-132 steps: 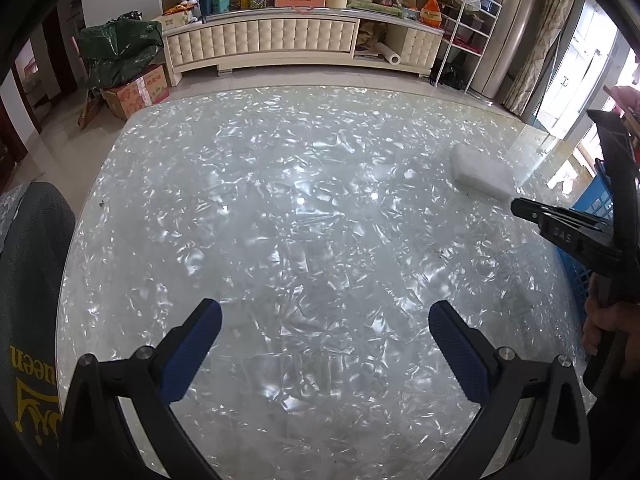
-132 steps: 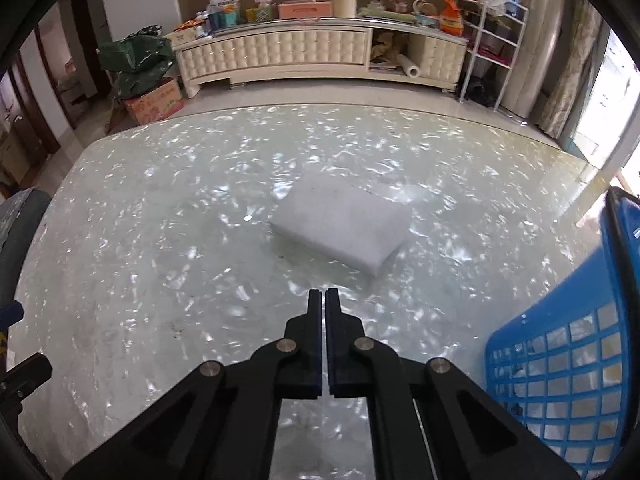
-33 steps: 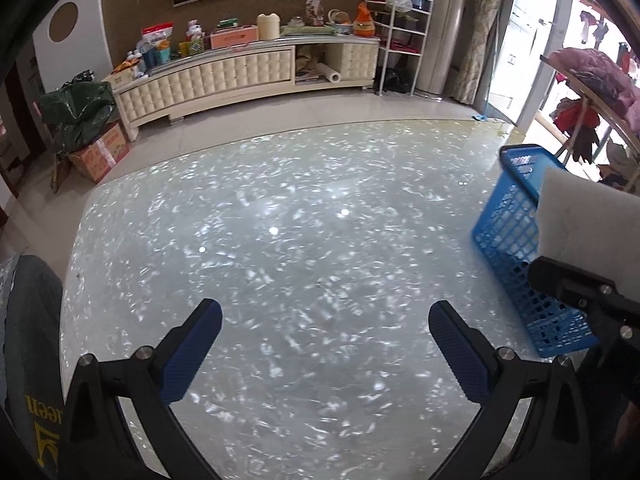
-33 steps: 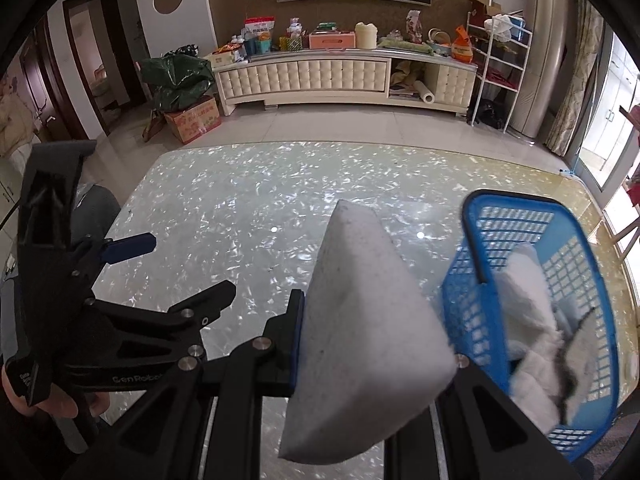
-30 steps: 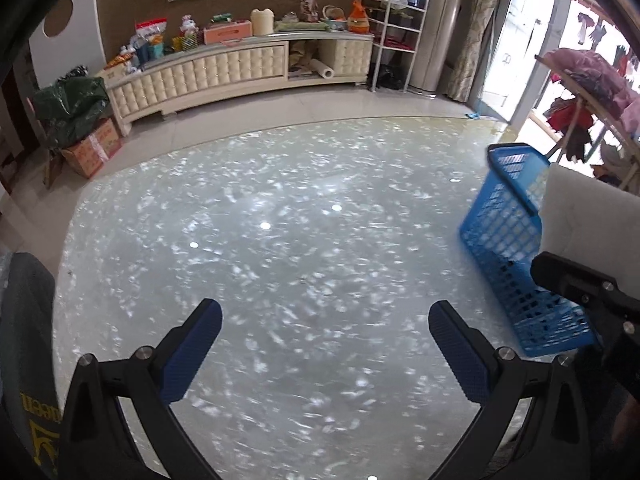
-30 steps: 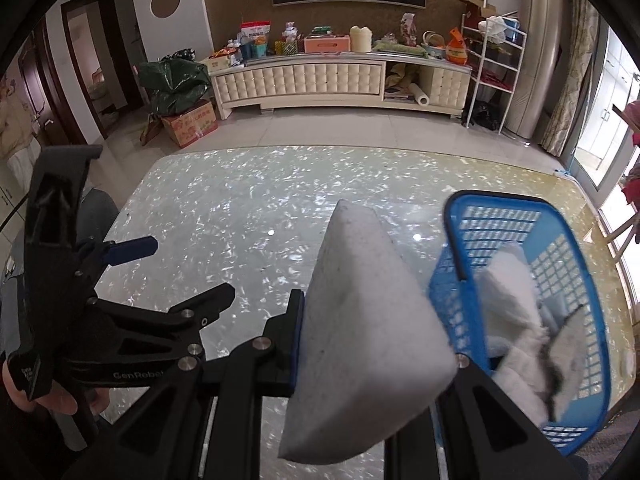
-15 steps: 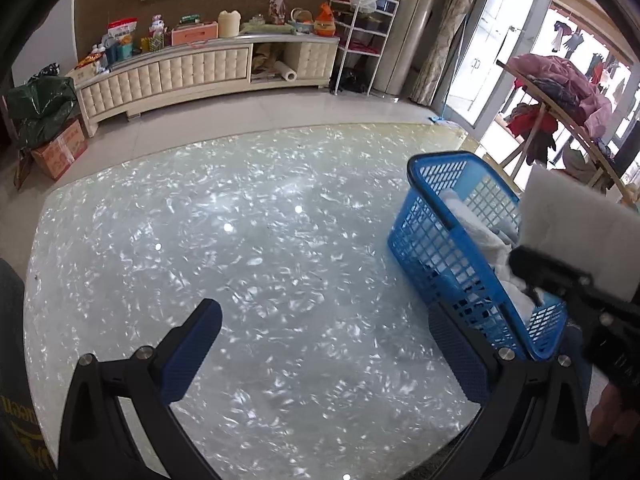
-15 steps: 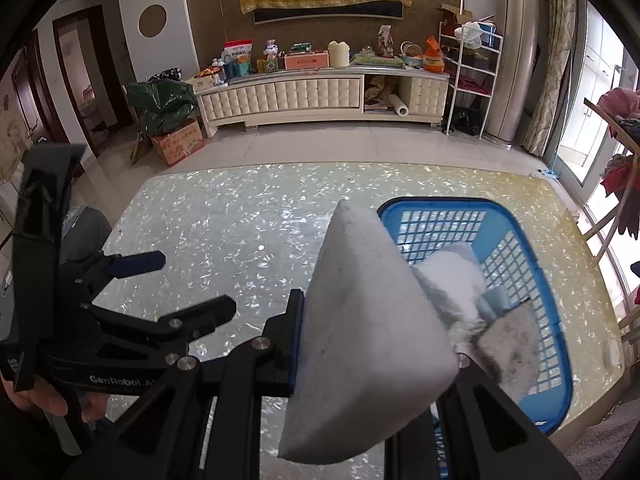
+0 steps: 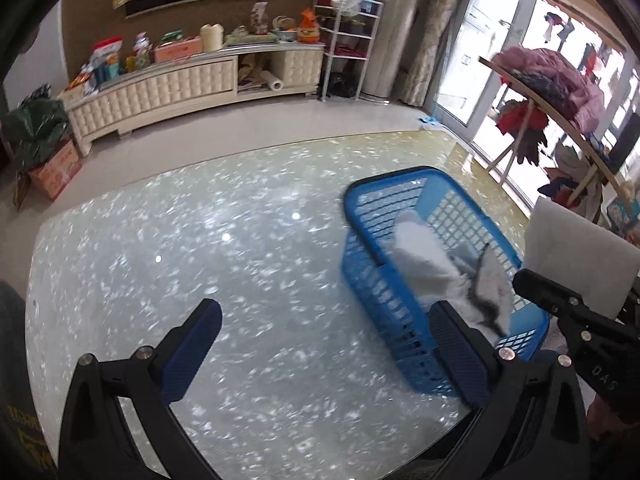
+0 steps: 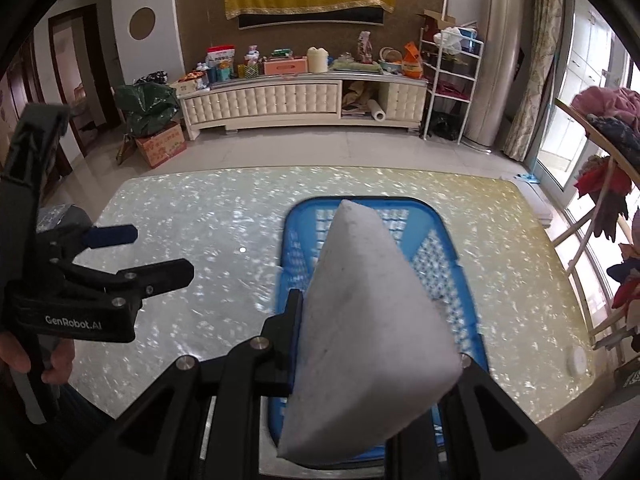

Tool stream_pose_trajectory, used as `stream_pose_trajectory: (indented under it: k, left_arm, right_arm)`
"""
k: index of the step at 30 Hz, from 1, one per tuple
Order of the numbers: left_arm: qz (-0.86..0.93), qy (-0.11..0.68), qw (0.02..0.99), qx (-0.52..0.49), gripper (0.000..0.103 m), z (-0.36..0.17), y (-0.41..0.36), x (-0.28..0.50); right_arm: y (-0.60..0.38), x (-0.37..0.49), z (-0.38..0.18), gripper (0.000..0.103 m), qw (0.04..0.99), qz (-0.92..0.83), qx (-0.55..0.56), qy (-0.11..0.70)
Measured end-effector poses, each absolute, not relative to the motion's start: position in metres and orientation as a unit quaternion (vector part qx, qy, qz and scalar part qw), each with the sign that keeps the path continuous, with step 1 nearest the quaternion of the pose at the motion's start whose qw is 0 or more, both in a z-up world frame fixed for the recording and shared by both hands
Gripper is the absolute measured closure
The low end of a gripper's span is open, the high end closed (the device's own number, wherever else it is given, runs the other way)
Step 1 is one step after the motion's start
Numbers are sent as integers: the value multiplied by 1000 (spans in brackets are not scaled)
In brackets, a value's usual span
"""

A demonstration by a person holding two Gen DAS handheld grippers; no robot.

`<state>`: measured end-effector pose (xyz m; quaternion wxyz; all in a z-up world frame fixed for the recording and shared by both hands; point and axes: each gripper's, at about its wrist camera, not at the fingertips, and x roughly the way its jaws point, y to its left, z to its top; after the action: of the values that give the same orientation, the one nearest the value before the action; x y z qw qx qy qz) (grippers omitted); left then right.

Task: Organize soft objects
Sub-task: 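Carry the white sponge block with the right tool over the blue basket, then open the right tool to drop the white sponge block into the basket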

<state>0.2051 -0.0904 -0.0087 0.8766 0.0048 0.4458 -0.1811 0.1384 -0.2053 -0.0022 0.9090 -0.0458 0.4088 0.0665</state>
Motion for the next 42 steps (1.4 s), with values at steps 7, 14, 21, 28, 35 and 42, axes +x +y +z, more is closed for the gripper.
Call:
stream_pose_trajectory:
  k: [7, 14, 21, 28, 35, 42]
  left_arm:
    - [-213, 444, 870, 33, 0, -10, -139, 210]
    - [-223, 446, 866, 43, 0, -13, -156, 219]
    - [-227, 455, 860, 40, 0, -24, -162, 233]
    - [-229, 456, 859, 52, 0, -29, -168, 245]
    - [-228, 457, 858, 57, 0, -34, -169, 249]
    - [-232, 459, 855, 60, 0, -35, -171, 245]
  right_arm:
    - [-229, 137, -5, 85, 907, 42, -47, 417]
    - [-241, 146, -16, 84, 900, 15, -39, 433]
    - [-239, 165, -24, 84, 896, 6, -56, 441]
    - [-233, 185, -33, 84, 888, 12, -74, 453]
    - [-239, 182, -37, 49, 882, 21, -72, 466]
    - [-250, 167, -29, 17, 885, 35, -34, 462]
